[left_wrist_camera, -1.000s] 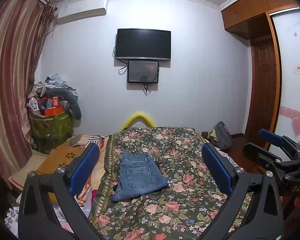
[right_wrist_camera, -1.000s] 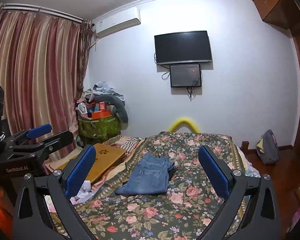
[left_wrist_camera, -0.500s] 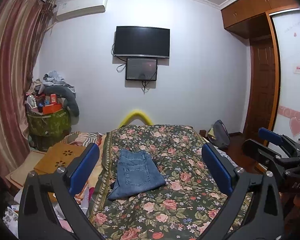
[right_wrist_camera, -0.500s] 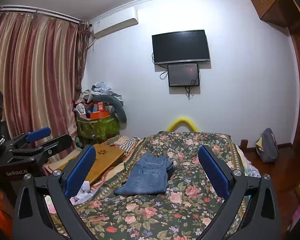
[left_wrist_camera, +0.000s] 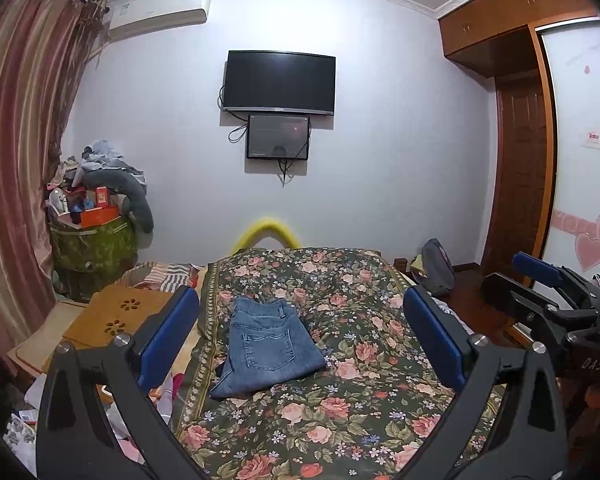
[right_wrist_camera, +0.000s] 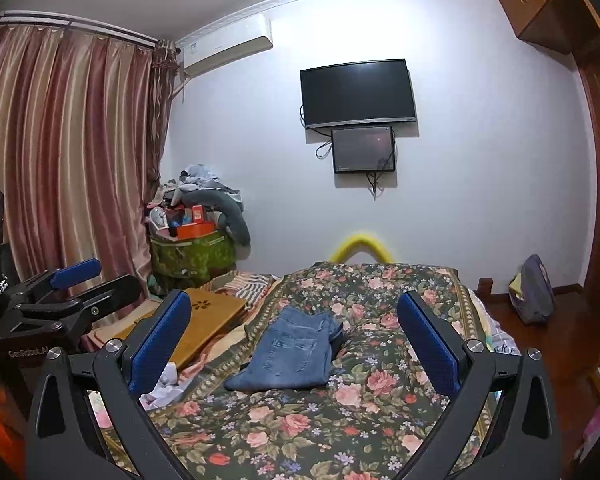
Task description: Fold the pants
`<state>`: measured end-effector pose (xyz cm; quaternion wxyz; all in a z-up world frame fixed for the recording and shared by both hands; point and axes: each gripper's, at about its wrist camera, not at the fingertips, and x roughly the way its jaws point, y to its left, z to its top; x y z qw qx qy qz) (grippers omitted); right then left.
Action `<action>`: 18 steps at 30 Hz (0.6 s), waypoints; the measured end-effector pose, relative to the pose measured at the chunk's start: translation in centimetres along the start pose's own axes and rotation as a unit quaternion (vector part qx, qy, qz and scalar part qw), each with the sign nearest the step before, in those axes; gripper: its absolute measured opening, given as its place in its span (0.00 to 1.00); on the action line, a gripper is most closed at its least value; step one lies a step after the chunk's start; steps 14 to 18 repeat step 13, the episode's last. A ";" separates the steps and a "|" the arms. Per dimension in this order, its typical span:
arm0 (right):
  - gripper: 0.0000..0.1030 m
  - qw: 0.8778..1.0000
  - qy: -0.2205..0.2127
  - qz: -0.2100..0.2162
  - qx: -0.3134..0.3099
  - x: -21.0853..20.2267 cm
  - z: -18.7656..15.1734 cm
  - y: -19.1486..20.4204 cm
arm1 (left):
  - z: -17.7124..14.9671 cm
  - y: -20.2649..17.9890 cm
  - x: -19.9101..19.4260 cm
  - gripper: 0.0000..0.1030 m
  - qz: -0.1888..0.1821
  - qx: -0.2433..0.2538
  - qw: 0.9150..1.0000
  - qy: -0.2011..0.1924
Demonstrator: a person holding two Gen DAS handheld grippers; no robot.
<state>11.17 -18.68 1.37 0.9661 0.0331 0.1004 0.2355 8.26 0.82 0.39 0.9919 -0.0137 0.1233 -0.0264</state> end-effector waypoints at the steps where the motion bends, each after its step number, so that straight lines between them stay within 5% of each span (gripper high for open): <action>1: 0.99 1.000 0.000 0.000 -0.001 0.0 0.0 0.1 | 0.0 0.0 0.0 1.00 -0.001 0.000 1.000 -0.001; 18: 0.99 1.000 0.007 -0.002 -0.003 0.5 0.0 0.5 | -0.1 0.6 0.3 1.00 -0.003 -0.008 1.000 0.004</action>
